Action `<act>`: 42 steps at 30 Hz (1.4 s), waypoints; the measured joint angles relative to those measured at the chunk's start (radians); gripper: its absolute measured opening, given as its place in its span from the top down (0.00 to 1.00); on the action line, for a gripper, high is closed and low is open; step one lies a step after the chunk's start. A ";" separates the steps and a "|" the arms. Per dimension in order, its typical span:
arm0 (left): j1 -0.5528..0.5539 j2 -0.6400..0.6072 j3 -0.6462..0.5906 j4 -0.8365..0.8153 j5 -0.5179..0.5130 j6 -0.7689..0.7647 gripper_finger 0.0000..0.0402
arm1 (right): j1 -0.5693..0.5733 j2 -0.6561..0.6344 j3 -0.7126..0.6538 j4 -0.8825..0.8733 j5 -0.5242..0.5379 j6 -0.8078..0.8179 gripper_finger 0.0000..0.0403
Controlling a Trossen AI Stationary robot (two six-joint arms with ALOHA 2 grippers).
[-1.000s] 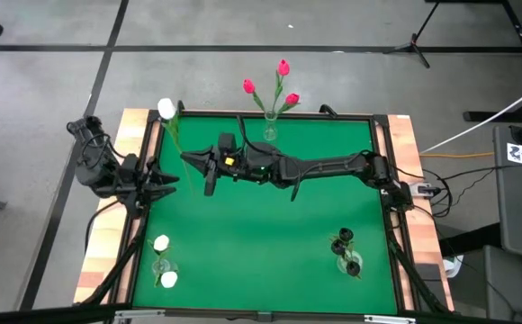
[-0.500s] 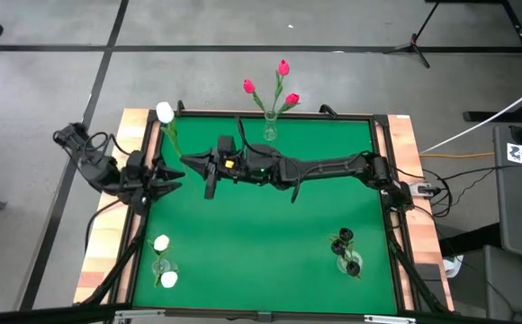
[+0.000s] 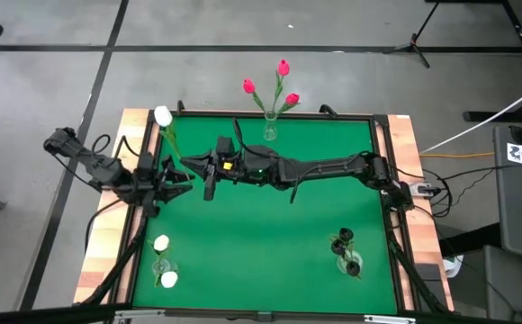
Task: Sort flowers into vase by color
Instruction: Put the white tulip into the bottom left transparent vase
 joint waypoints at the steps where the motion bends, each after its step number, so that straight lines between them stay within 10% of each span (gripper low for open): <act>1: 0.006 0.001 0.000 0.000 0.010 0.000 0.58 | 0.000 0.000 0.000 0.000 0.000 0.000 0.99; 12: 0.037 0.000 0.000 0.023 0.026 0.058 0.97 | 0.000 0.000 0.000 0.000 -0.011 0.000 0.99; 27: 0.014 -0.034 0.000 -0.033 0.088 0.083 0.99 | 0.000 0.001 0.000 -0.003 -0.063 -0.095 0.98; 42: -0.167 -0.276 0.000 -0.200 0.281 0.005 1.00 | 0.000 0.003 0.000 0.372 -0.362 -0.118 0.61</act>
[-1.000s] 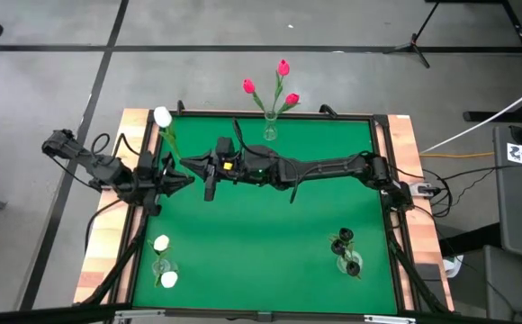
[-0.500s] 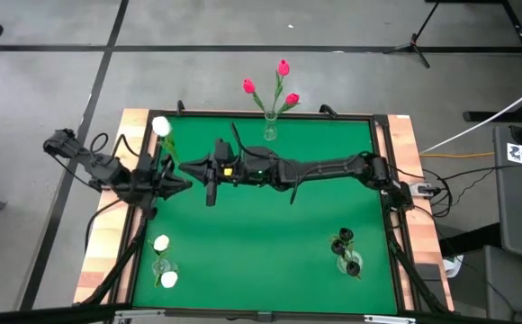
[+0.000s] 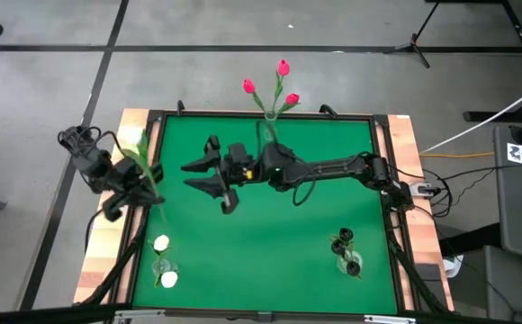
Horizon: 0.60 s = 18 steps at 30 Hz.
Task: Sort flowers into vase by color
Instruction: Put the white tulip into the bottom left transparent vase
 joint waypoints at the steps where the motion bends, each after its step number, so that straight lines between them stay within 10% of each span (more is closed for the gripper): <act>1: -0.014 -0.012 0.000 -0.003 0.030 0.000 1.00 | 0.001 0.000 0.000 0.026 -0.022 0.005 0.60; 9: -0.116 -0.041 0.000 -0.008 0.168 0.000 1.00 | 0.000 -0.002 0.000 0.020 -0.059 0.060 0.59; 18: -0.231 -0.035 -0.060 0.025 0.102 0.029 1.00 | -0.001 -0.002 0.000 -0.006 -0.059 0.060 0.59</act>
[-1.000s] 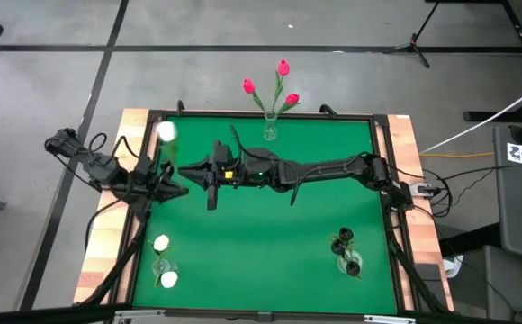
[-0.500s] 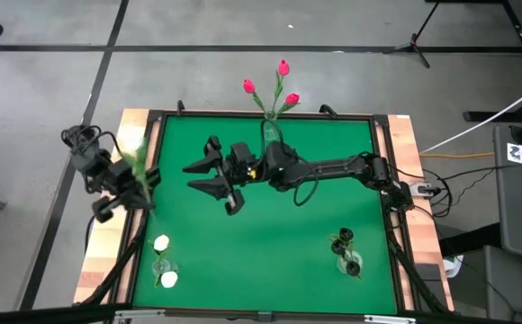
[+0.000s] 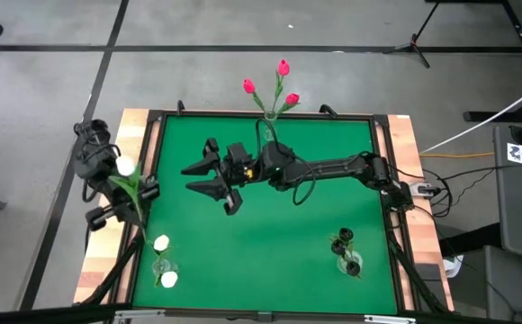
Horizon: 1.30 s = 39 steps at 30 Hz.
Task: Sort flowers into vase by color
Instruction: Put the white tulip into the bottom left transparent vase
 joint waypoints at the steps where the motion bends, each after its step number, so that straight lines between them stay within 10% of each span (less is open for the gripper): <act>1: -0.012 0.001 -0.012 0.014 -0.024 0.014 1.00 | 0.000 0.000 0.000 -0.002 0.001 0.000 0.59; 12: -0.217 0.057 -0.097 0.126 -0.189 -0.011 1.00 | -0.002 0.000 0.000 -0.024 0.003 0.000 0.59; 23: -0.523 0.246 -0.097 0.211 -0.608 0.026 1.00 | -0.021 0.000 0.000 -0.044 0.011 0.000 0.59; 33: -0.529 0.286 -0.097 0.203 -0.758 -0.071 1.00 | -0.020 0.000 0.000 -0.045 0.013 -0.001 0.59; 39: -0.544 0.304 -0.097 0.230 -0.538 -0.234 1.00 | -0.020 0.000 0.000 -0.045 0.007 -0.002 0.59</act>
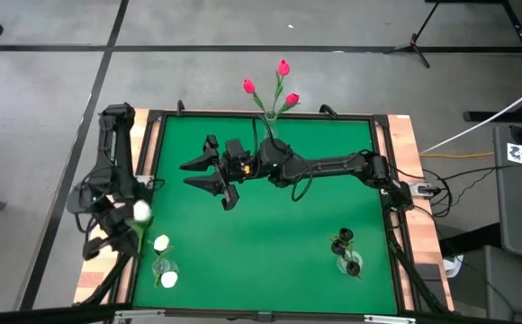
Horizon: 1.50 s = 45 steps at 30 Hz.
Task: Sort flowers into vase by color
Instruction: Put the white tulip into the bottom left transparent vase
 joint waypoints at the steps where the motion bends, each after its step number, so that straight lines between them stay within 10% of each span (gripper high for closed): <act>1: -0.001 0.005 0.000 0.019 0.013 -0.021 1.00 | 0.000 0.000 0.000 0.000 0.000 -0.003 0.59; 20: -0.228 0.253 0.004 0.676 -0.139 0.238 1.00 | -0.001 0.000 0.000 0.000 -0.026 -0.010 0.59; 28: -0.247 0.429 0.174 0.694 -0.374 0.453 1.00 | -0.001 0.000 0.000 -0.001 -0.038 -0.011 0.59; 35: -0.246 0.563 0.328 0.693 -0.827 0.682 1.00 | -0.001 0.000 0.000 0.000 -0.060 -0.011 0.59; 45: -0.166 0.654 0.312 0.583 -0.830 0.492 1.00 | -0.006 -0.001 0.000 -0.026 -0.136 -0.008 0.59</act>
